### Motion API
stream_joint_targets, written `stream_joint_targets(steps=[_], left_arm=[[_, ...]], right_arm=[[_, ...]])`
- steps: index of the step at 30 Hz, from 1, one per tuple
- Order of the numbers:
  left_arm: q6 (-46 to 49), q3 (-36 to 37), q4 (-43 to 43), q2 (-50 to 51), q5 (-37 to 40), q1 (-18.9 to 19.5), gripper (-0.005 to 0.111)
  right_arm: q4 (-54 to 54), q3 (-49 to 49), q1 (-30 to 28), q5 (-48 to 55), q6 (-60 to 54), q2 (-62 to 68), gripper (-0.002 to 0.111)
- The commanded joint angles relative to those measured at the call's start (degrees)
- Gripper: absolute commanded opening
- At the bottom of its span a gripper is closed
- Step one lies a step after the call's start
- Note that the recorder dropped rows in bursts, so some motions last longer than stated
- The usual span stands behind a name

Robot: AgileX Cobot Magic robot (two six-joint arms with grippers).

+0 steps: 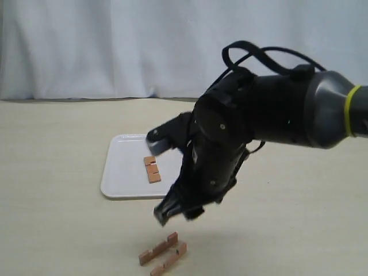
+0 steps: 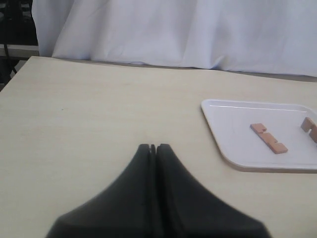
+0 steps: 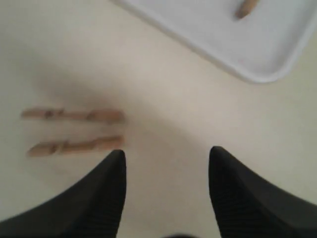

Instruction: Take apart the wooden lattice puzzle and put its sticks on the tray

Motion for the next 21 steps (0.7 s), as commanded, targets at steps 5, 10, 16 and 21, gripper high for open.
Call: stream_joint_targets(steps=[5,10,16,21], left_arm=[[0.18,0.06,0.14,-0.12,-0.54,-0.01,0.0],[0.18,0.06,0.14,-0.12,-0.54,-0.01,0.0],[0.18,0.06,0.14,-0.12,-0.26,-0.01,0.0],[0.18,0.06,0.14,-0.12,-0.26,-0.01,0.0]], right_arm=[[20.43,5.74,7.3,1.66,-24.66,-0.31,0.049],[20.43,5.74,10.7,0.91,-25.51,-0.31,0.049],[19.74,5.74,12.69,-6.55,-29.2,-0.31,0.049],[19.16,5.74,12.69,-10.9,-29.33,-0.31,0.049]])
